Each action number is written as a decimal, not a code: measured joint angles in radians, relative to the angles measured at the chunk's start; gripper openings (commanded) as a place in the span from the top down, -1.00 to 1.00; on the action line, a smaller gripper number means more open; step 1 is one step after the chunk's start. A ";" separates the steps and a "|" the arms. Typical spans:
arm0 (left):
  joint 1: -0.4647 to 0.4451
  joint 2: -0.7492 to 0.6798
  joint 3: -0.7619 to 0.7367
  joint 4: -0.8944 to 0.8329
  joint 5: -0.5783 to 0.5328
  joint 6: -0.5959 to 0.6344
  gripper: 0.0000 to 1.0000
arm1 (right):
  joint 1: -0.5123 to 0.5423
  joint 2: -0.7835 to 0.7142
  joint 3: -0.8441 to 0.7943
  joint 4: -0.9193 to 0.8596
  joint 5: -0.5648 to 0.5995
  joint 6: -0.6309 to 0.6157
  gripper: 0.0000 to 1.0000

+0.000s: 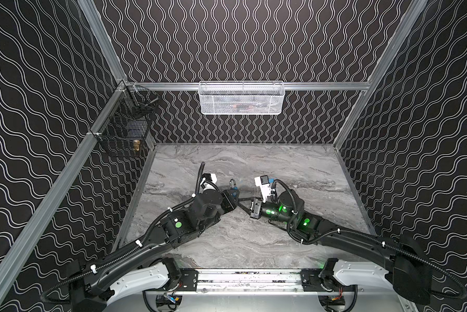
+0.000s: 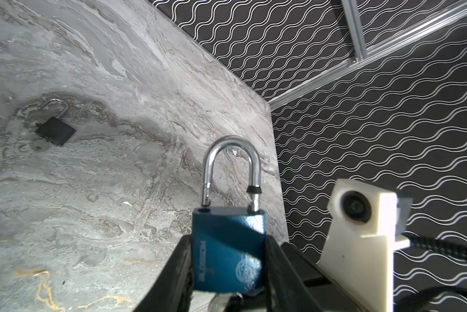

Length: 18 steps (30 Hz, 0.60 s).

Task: Unlock with the key
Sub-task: 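Open the right gripper and draw it away from the key and padlock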

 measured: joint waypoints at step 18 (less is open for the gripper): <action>-0.005 -0.013 0.002 -0.047 -0.062 0.143 1.00 | 0.001 -0.128 0.005 -0.150 0.052 -0.067 -0.07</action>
